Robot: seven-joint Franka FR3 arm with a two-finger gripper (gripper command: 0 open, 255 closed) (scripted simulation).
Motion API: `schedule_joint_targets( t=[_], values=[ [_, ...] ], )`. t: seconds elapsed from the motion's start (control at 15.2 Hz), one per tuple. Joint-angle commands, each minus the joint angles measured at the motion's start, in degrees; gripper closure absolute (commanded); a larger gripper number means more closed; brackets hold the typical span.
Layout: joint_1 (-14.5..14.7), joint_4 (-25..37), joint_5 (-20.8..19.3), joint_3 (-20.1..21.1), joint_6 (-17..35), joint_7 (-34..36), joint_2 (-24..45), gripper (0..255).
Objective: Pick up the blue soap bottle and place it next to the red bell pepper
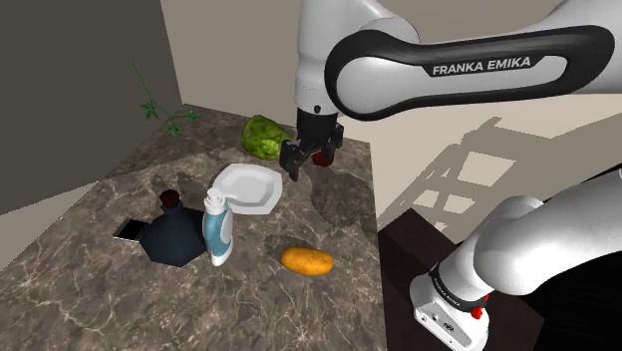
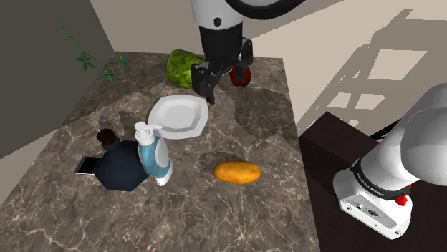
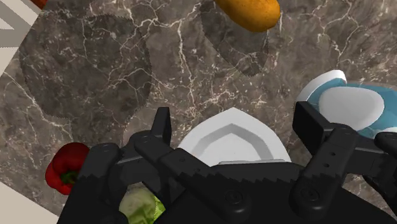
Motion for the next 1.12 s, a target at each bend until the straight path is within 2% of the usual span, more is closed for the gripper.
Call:
schedule_joint_targets(
  t=[0.0, 0.26, 0.59, 0.92, 1.06],
  values=[
    [0.1, 2.4, -0.5, 1.6, 1.6, 2.3, 3.4, 0],
    [0.6, 8.5, -3.0, 4.8, 4.0, 7.8, 11.3, 0],
    [2.6, 17.8, -8.2, 7.7, 5.6, 15.1, 22.1, 0],
    [6.8, 29.4, -14.6, 8.6, 5.2, 21.8, 33.5, 0],
    [7.2, 29.6, -15.0, 8.4, 5.8, 22.2, 34.3, 0]
  ],
)
